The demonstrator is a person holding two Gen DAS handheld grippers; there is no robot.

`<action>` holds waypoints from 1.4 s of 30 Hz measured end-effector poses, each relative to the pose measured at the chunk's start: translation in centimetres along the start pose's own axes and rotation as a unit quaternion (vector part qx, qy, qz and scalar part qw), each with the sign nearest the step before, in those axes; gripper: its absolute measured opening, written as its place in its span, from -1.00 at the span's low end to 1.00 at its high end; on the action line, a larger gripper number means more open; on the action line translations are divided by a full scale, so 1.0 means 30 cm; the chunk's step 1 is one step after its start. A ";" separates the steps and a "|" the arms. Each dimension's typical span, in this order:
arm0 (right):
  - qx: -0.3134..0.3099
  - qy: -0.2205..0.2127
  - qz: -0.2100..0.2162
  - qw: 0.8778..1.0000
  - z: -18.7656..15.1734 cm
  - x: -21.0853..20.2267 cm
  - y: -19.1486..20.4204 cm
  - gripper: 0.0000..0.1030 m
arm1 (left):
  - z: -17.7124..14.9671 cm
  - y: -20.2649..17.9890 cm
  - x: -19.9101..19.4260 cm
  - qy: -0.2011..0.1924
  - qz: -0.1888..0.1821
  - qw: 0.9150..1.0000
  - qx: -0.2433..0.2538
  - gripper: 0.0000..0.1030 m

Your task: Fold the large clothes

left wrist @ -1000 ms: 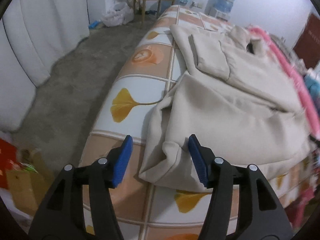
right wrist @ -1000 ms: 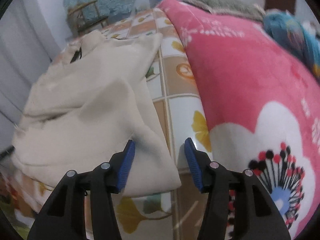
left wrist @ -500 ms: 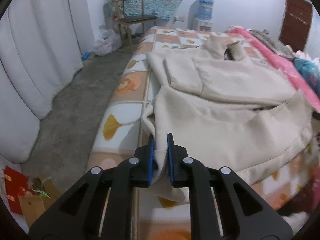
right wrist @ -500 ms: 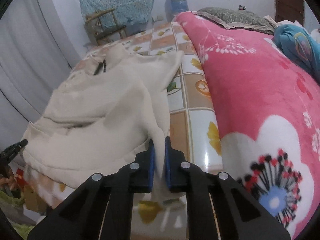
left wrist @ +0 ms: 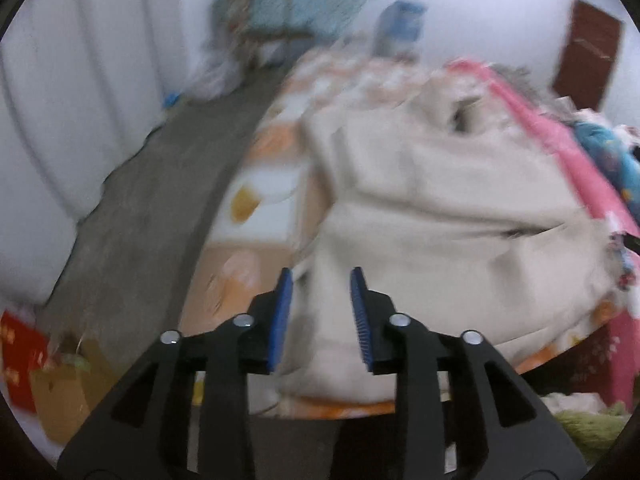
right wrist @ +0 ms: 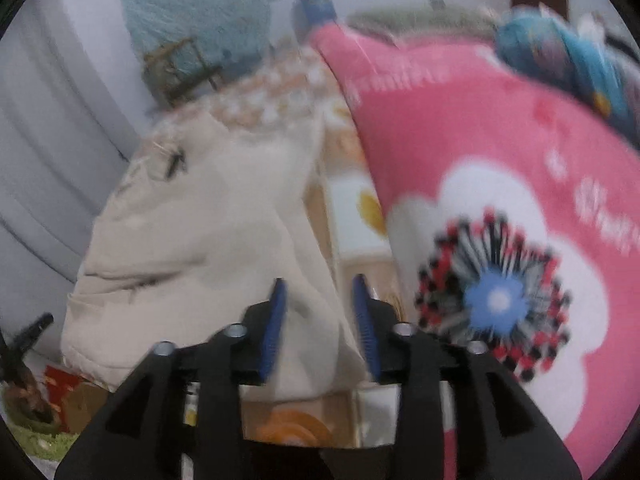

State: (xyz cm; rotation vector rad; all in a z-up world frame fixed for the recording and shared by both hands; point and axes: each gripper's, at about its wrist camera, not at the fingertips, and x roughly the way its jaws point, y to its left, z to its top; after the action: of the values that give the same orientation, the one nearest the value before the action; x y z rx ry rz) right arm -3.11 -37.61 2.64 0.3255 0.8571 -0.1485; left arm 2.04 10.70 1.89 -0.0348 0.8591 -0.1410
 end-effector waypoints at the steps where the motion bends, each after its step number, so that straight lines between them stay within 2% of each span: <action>1: -0.027 -0.010 0.007 1.000 0.012 -0.011 0.050 -0.08 | 0.015 -0.035 -0.006 -0.006 -0.029 0.999 0.014 -0.29; 3: -0.061 -0.008 0.021 0.998 0.020 0.005 0.124 0.05 | 0.029 -0.106 0.011 -0.002 -0.083 0.996 0.034 -0.21; 6: -0.099 0.046 0.085 0.990 -0.019 0.124 0.277 0.06 | 0.026 -0.240 0.103 0.047 -0.164 0.984 0.046 -0.20; 7: -0.111 0.064 0.093 0.987 -0.040 0.163 0.323 0.06 | 0.014 -0.290 0.136 0.064 -0.179 0.980 0.057 -0.20; 10: -0.160 0.097 0.093 0.978 -0.106 0.237 0.446 0.06 | -0.022 -0.386 0.205 0.093 -0.179 0.976 0.086 -0.20; 12: -0.178 0.113 0.095 0.973 -0.141 0.268 0.493 0.06 | -0.039 -0.419 0.248 0.103 -0.170 0.976 0.091 -0.17; 14: -0.193 0.124 0.076 0.970 -0.165 0.308 0.521 0.07 | -0.051 -0.432 0.249 0.083 -0.159 0.978 0.106 -0.16; 16: -0.213 0.115 0.063 0.968 -0.177 0.316 0.544 0.06 | -0.048 -0.449 0.259 0.074 -0.144 0.980 0.116 -0.17; 17: -0.218 0.113 0.057 0.968 -0.175 0.313 0.549 -0.11 | -0.044 -0.456 0.262 0.071 -0.140 0.981 0.118 -0.31; 18: -0.222 0.110 0.047 0.968 -0.169 0.313 0.550 -0.42 | -0.046 -0.466 0.263 0.062 -0.128 0.981 0.130 -0.63; 19: -0.228 0.107 0.038 0.967 -0.163 0.318 0.550 -0.56 | -0.043 -0.469 0.255 0.058 -0.127 0.980 0.139 -0.76; 20: -0.226 0.107 0.040 0.967 -0.156 0.320 0.549 -0.91 | -0.039 -0.474 0.249 0.055 -0.126 0.980 0.146 -0.89; 23: -0.197 0.112 0.063 0.972 -0.131 0.290 0.521 -0.94 | -0.010 -0.493 0.202 0.020 -0.117 0.979 0.167 -0.93; 27: -0.188 0.060 0.069 0.978 -0.063 0.201 0.529 -0.94 | 0.043 -0.506 0.114 -0.047 -0.099 0.976 0.186 -0.92; 29: -0.182 0.054 0.070 0.979 -0.049 0.214 0.526 -0.94 | 0.037 -0.515 0.151 -0.044 -0.083 0.976 0.199 -0.92; 33: -0.176 0.088 0.059 0.979 -0.084 0.339 0.511 -0.94 | -0.021 -0.525 0.291 -0.010 -0.058 0.974 0.220 -0.91; 34: -0.178 0.087 0.056 0.979 -0.096 0.353 0.510 -0.94 | -0.029 -0.531 0.289 -0.022 -0.053 0.972 0.227 -0.91; 36: -0.179 0.083 0.055 0.979 -0.094 0.345 0.511 -0.94 | -0.031 -0.541 0.287 -0.025 -0.041 0.970 0.238 -0.85; 40: -0.151 0.089 0.077 0.981 -0.066 0.319 0.470 -0.94 | -0.025 -0.531 0.291 -0.024 -0.049 0.974 0.220 -0.84; 42: -0.148 0.069 0.061 0.985 -0.046 0.281 0.447 -0.94 | -0.029 -0.529 0.289 -0.025 -0.048 0.974 0.220 -0.83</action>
State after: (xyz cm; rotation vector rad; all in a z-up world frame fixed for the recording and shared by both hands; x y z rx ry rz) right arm 4.83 -24.52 -1.64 0.1099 0.9794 0.1162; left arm 5.22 -6.17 -3.81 0.3342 0.7616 -0.4172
